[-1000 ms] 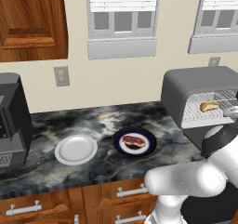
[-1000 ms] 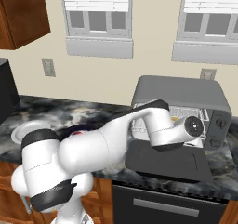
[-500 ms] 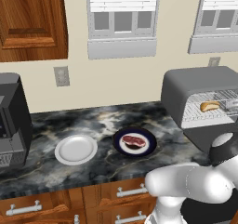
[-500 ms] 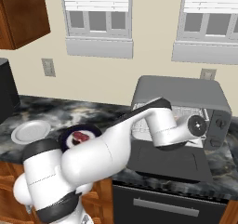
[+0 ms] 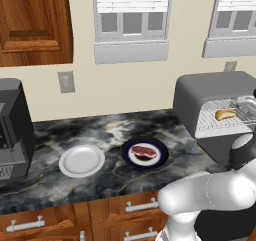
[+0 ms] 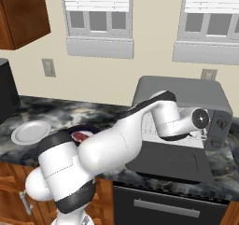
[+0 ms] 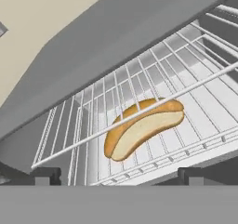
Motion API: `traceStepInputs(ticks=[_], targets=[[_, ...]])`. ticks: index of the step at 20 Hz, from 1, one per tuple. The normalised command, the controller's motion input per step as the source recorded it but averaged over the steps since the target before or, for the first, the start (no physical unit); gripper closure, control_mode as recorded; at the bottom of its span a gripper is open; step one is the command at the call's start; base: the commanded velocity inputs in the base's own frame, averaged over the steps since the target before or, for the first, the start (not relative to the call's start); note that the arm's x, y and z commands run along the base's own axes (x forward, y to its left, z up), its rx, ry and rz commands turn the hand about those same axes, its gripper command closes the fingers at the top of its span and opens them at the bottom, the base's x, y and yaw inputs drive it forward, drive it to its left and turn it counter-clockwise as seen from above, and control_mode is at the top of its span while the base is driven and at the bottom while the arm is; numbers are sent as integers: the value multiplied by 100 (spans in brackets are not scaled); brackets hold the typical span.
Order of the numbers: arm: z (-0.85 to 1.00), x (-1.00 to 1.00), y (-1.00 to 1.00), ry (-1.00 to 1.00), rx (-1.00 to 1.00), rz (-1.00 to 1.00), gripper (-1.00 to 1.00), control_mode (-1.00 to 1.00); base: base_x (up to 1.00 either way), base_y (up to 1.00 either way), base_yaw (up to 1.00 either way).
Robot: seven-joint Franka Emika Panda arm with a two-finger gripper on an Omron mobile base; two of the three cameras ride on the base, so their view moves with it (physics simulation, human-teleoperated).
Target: Open the toaster oven door. Place the hotdog bun on the bottom rack in the toaster oven and place the steak on the top rack.
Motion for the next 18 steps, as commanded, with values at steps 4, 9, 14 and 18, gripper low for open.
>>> traceStepInputs(ticks=[4,9,14,18], targets=[[-18,59,0,-3,6,-14,-100,-100,0,0,0],[-42,34,0,-5,3,-14,-100,-100,0,0,0],[-27,32,-2,-2,4,-10,-100,-100,0,0,0],[-5,25,-19,0,6,-5,-100,-100,0,0,0]])
